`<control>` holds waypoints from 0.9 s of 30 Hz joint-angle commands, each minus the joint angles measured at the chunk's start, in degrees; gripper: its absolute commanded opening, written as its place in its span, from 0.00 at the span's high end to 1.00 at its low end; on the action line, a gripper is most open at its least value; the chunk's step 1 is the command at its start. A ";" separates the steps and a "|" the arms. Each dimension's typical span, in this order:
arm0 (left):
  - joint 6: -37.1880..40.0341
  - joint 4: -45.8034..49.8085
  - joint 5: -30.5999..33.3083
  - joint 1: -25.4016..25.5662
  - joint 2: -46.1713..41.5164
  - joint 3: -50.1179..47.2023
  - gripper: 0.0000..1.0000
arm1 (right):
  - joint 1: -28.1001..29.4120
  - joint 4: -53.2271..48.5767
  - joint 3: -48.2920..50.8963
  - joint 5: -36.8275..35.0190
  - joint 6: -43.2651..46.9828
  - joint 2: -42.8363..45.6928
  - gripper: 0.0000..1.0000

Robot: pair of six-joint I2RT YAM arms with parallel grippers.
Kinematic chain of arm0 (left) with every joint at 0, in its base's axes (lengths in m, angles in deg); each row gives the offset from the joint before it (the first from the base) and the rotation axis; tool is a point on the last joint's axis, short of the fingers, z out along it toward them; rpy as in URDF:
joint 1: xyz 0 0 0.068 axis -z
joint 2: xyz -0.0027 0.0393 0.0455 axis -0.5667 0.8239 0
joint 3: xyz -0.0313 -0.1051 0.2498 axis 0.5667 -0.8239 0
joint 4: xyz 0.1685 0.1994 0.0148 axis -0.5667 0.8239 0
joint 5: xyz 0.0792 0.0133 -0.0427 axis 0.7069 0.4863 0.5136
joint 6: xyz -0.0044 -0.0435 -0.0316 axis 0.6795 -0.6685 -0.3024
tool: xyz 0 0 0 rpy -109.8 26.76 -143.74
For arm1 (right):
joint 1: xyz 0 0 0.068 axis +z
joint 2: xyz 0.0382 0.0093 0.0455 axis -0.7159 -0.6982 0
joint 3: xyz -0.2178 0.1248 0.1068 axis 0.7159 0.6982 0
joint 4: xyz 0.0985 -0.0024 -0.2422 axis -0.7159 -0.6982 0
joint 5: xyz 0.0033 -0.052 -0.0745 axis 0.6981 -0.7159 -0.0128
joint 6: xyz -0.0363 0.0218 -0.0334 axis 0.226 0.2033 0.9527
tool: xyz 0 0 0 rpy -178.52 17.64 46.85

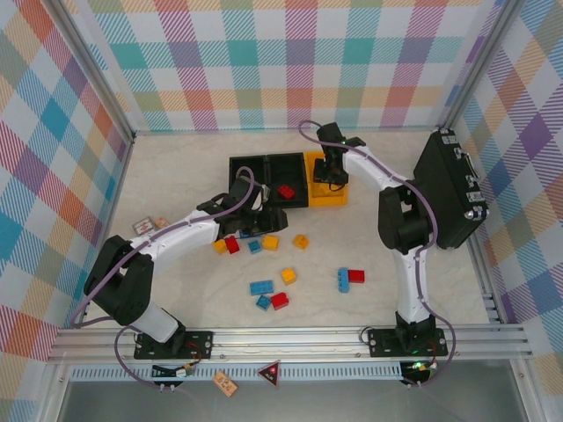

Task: Sort the legos into containers by color
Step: Place the lego in the container, then rotate the container at the top-center of the table.

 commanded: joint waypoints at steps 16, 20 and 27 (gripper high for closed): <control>-0.85 -1.32 0.04 0.47 0.16 -0.39 0.41 | 0.31 1.62 6.90 3.57 -1.82 3.57 0.53; -0.77 -1.10 0.17 0.42 0.52 -0.28 0.41 | 0.72 2.70 10.09 4.10 -2.83 5.71 0.53; -0.72 -1.23 0.26 0.43 0.68 -0.38 0.41 | 1.84 4.24 14.78 4.87 -4.49 9.53 0.53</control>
